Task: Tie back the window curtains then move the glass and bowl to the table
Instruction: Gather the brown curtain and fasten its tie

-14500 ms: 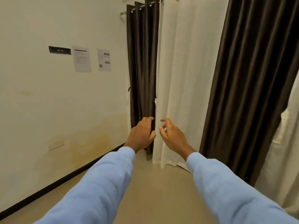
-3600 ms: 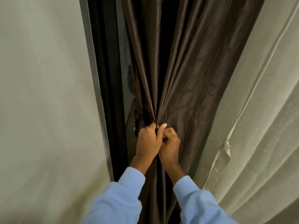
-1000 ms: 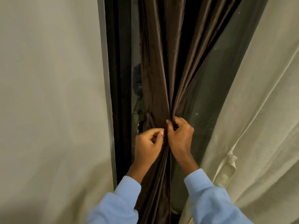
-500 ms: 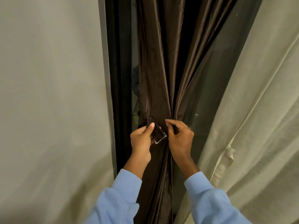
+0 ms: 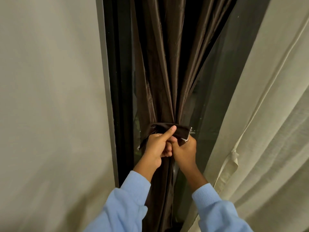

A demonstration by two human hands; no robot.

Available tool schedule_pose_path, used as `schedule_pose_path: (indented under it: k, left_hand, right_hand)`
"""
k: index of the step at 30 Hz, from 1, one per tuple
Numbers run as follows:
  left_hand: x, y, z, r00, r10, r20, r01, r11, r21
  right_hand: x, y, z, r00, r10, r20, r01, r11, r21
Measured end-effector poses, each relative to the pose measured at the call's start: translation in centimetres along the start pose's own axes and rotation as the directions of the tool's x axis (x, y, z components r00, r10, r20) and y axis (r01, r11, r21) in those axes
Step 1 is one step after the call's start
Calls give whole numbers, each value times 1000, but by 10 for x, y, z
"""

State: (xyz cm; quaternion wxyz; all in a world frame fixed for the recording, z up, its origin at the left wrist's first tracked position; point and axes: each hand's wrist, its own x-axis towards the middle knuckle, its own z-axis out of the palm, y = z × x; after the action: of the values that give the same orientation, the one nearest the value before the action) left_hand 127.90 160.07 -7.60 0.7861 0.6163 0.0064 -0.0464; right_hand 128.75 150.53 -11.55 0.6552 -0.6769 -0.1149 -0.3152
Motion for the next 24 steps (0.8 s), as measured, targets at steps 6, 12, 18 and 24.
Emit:
schedule_pose_path:
  k: [6,12,18,24]
  left_hand:
    - [8,-4,4,998,13,-66,-5,991,132]
    - [7,-24,-12,978,166,123,-183,973,141]
    - [19,-36,-35,922,175,-344,-232,964,-130]
    - [39,-20,-41,983,107,-148,-159,899,-408]
  right_hand:
    - [-1,-6,-3,993,114,27,-117,973,200]
    - [4,-8,-2,975,171,-144,-145,974,174]
    - [2,-4,3,948,251,-198,-218,960,175]
    - [0,-5,4,934,284,-219,-244,950,193]
